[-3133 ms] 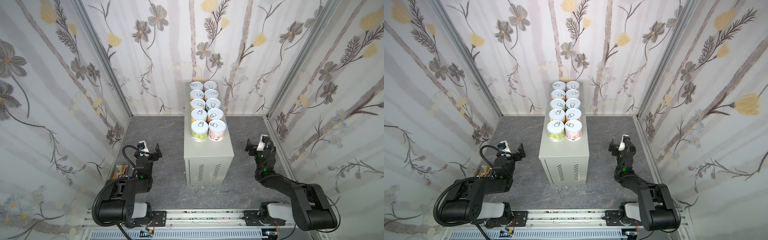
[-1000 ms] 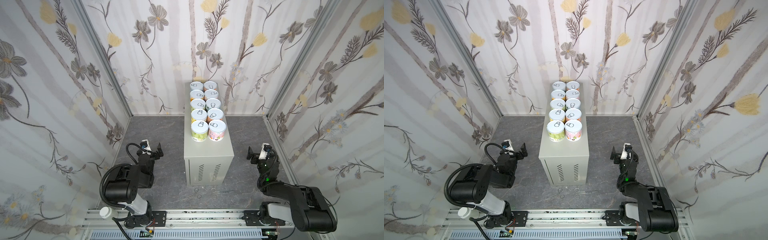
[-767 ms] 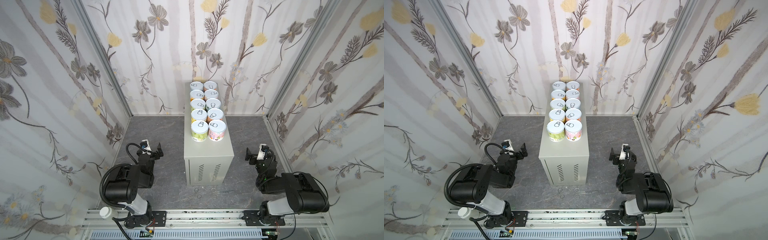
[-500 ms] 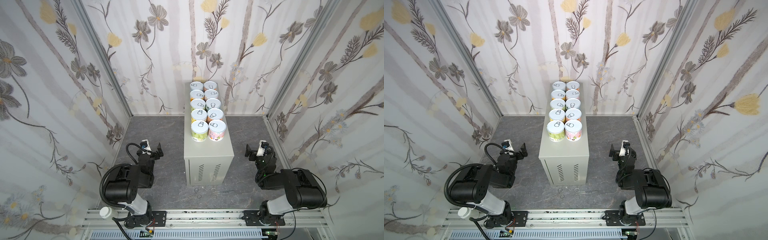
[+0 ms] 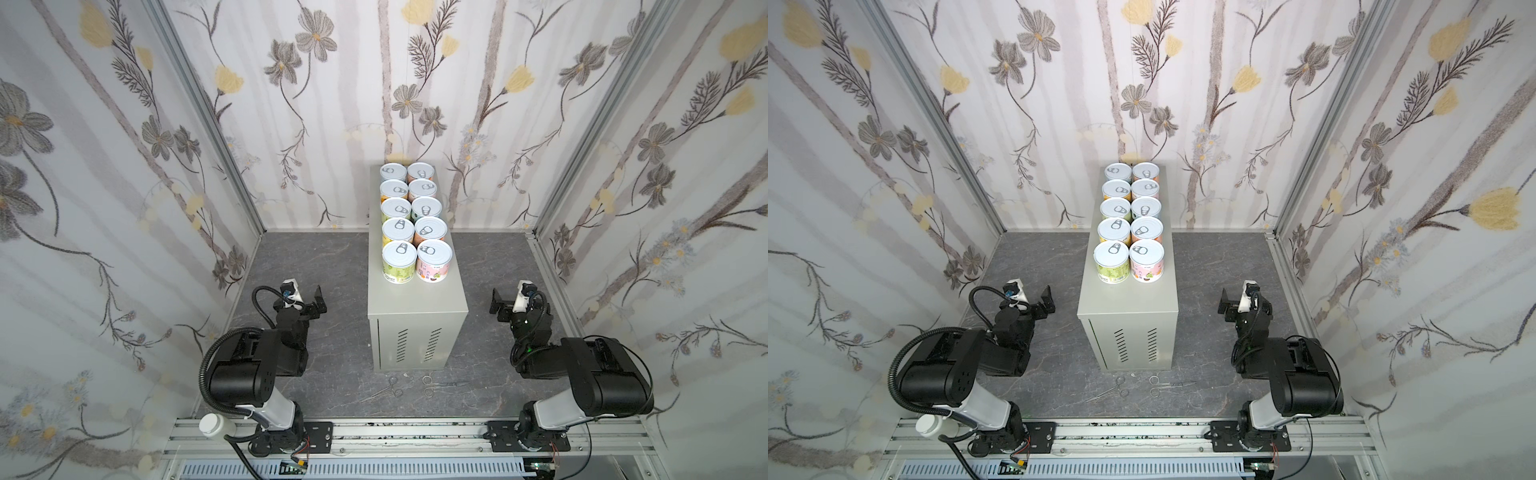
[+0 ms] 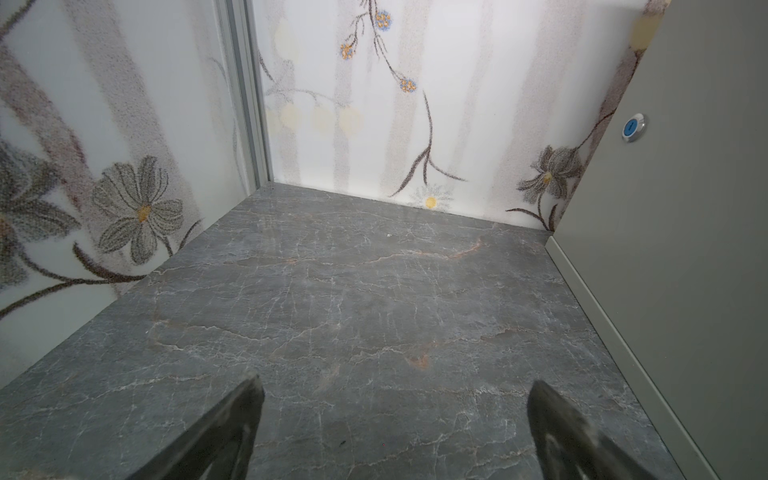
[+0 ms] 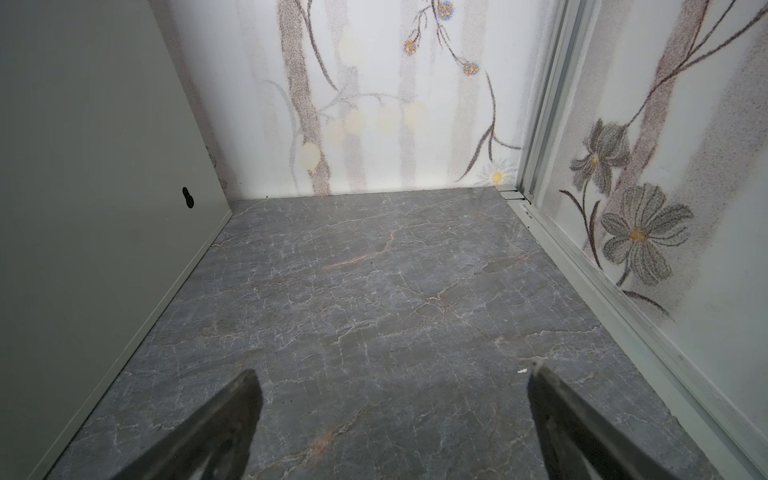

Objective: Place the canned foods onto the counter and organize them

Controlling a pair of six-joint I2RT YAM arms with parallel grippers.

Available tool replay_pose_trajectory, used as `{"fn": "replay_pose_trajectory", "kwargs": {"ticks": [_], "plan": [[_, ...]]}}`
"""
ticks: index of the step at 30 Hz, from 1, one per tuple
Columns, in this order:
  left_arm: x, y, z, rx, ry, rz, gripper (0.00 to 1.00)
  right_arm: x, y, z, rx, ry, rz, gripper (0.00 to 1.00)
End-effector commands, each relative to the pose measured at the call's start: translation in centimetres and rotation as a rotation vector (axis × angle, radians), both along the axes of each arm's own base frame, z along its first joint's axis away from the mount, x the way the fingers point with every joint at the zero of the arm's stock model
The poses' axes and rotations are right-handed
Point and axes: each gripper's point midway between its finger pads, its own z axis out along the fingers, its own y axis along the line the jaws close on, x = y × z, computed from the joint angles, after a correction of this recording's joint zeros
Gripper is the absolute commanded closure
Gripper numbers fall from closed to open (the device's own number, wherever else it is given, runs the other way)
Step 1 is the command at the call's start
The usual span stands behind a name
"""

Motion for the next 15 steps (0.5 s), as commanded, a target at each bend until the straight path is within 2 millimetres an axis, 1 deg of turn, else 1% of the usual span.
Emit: {"fn": "replay_pose_trajectory", "kwargs": {"ticks": [1,15], "plan": [[0.16,0.02,0.56,0.000,-0.020,0.002,0.00,0.10,-0.02,0.65,-0.002,-0.026,-0.001,0.00],[0.13,0.05,0.52,-0.001,-0.019,0.003,0.00,0.11,-0.04,0.59,-0.003,-0.023,-0.003,0.00]]}}
